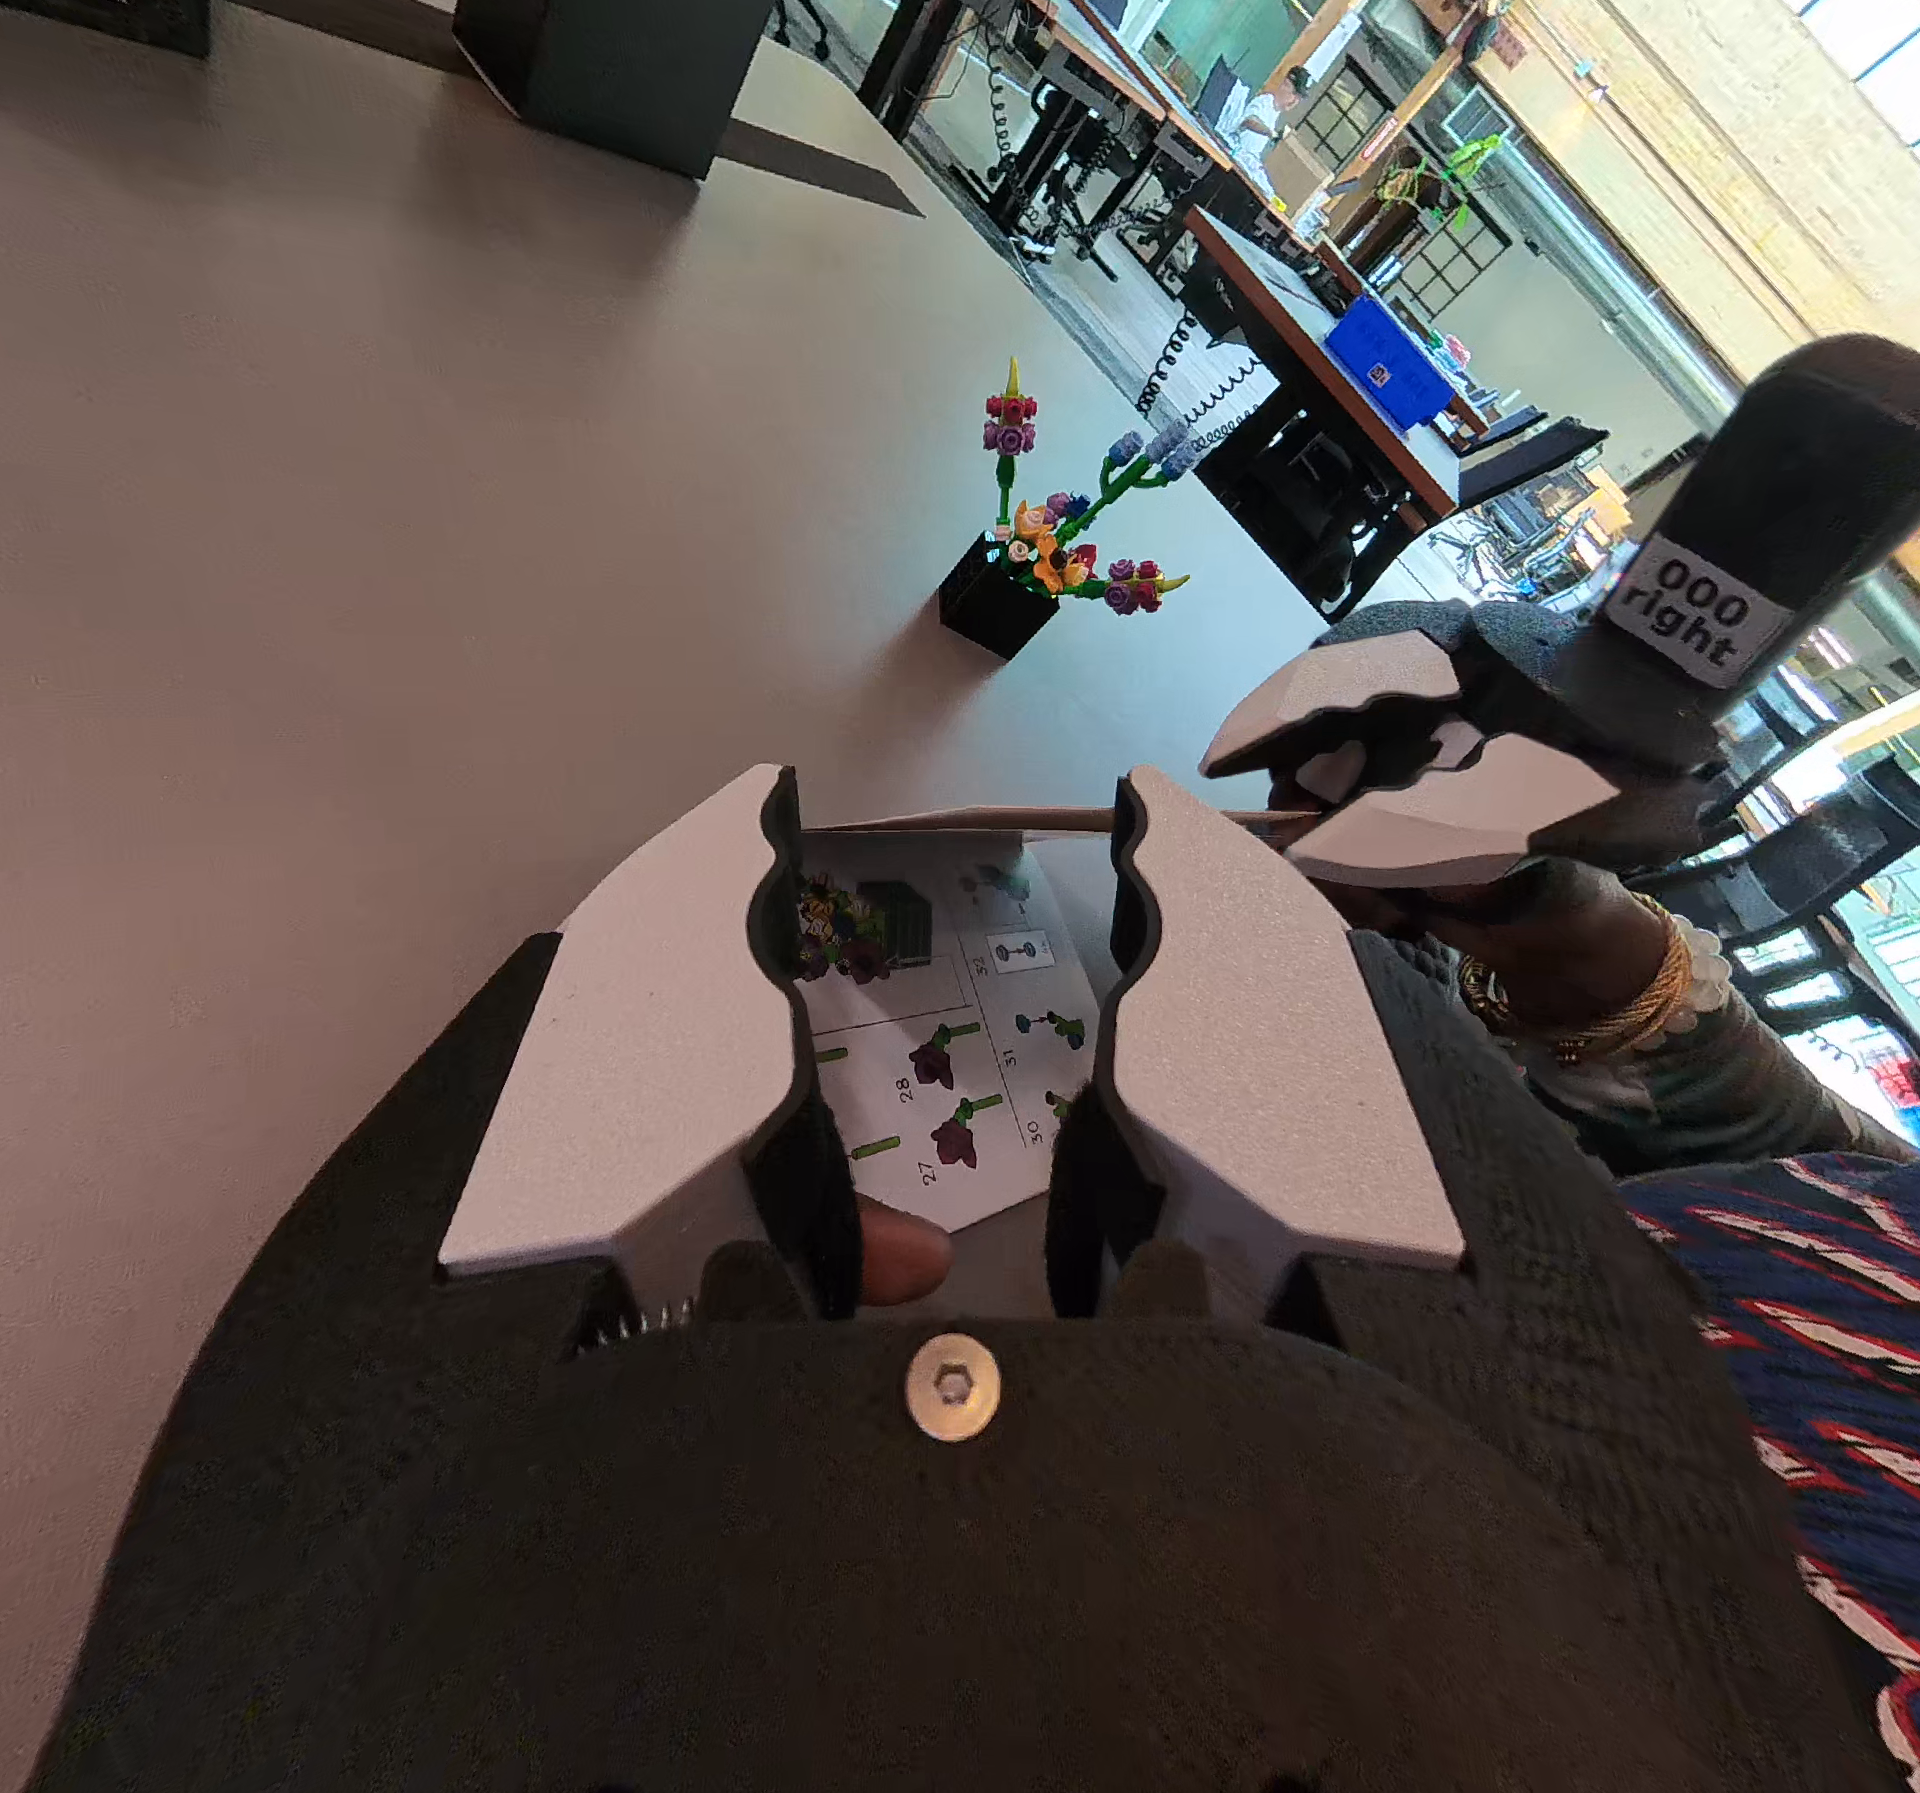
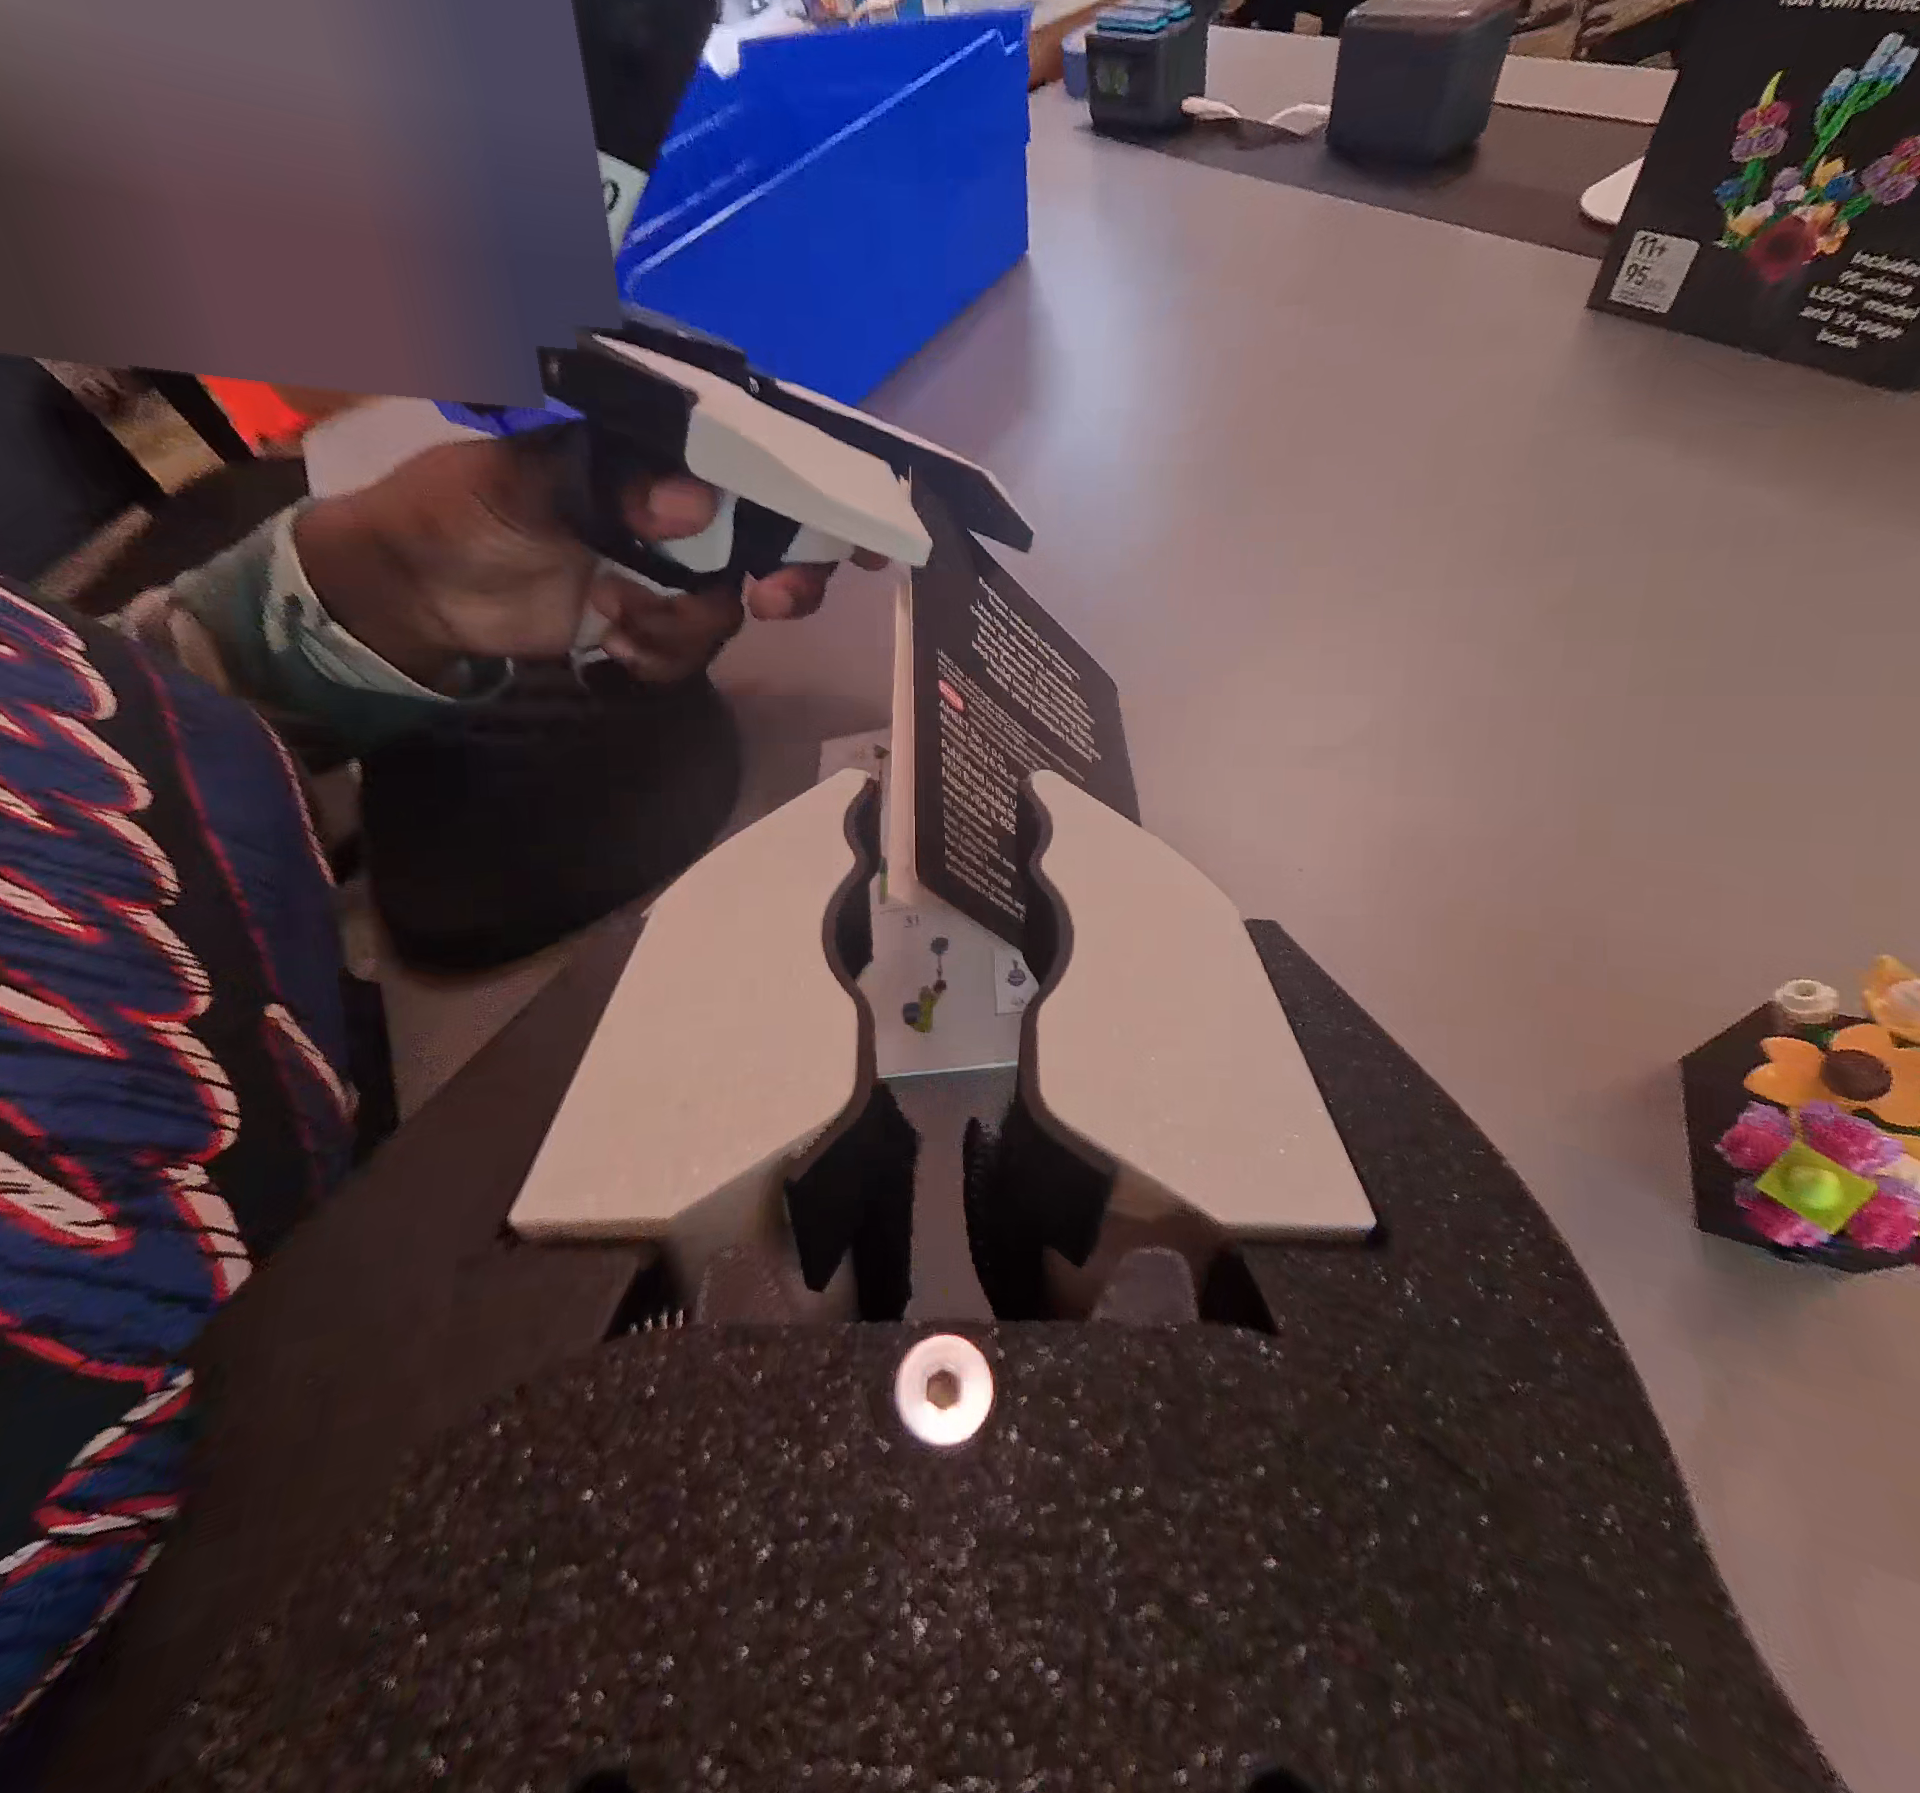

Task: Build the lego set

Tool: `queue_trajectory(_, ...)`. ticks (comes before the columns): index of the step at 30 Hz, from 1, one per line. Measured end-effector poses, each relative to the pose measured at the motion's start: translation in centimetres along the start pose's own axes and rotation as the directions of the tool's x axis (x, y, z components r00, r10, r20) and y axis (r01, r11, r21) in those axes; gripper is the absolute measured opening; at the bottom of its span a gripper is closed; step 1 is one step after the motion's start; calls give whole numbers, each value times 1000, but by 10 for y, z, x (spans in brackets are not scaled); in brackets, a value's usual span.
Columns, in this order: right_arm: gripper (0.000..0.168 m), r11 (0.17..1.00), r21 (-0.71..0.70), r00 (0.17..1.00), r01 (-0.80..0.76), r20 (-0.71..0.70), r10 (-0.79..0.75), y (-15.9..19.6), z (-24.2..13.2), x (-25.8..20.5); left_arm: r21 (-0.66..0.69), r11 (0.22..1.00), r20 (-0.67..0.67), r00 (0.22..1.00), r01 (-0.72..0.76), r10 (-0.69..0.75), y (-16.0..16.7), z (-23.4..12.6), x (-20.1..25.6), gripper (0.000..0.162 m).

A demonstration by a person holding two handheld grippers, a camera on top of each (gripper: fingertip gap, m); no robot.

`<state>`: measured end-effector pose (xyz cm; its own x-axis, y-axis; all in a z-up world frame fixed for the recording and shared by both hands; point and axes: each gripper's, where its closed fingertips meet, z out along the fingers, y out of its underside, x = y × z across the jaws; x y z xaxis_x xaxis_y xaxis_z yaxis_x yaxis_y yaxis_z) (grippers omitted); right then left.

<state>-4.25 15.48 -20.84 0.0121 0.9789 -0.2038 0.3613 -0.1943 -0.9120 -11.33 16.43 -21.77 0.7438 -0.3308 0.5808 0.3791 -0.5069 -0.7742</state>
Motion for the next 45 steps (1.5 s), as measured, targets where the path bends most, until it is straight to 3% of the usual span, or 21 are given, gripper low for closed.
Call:
queue_trajectory(9,24,1000,12,1000,-1,14,1,-4,-5,-1,4,1000,6,1000,-4,4,0,-1,0,57)
queue_trajectory(18,21,987,-65,987,147,-49,-151,2,-13,5,7,1000,3,1000,-5,5,0,0,1,57)
queue_trajectory(22,4,968,-105,971,230,-51,-236,6,-10,4,5,1000,2,1000,-11,11,-1,0,2,57)
queue_trajectory(25,2,984,-78,981,160,-96,-167,1,-9,12,3,999,11,999,-37,37,-2,-2,2,57)
queue_trajectory(30,4,997,-10,987,-75,-141,73,-2,-3,21,-36,988,117,981,-152,156,-5,-10,-5,61)
queue_trajectory(37,4,992,5,978,-126,-164,125,-6,5,19,-63,932,268,893,-358,361,-17,-21,-8,61)
queue_trajectory(42,1,986,38,975,-162,-148,166,-12,7,17,38,846,448,766,-531,461,-46,-38,3,58)
queue_trajectory(45,1,985,35,978,-166,-121,169,-11,12,11,18,778,472,691,-628,547,-49,-35,17,48)
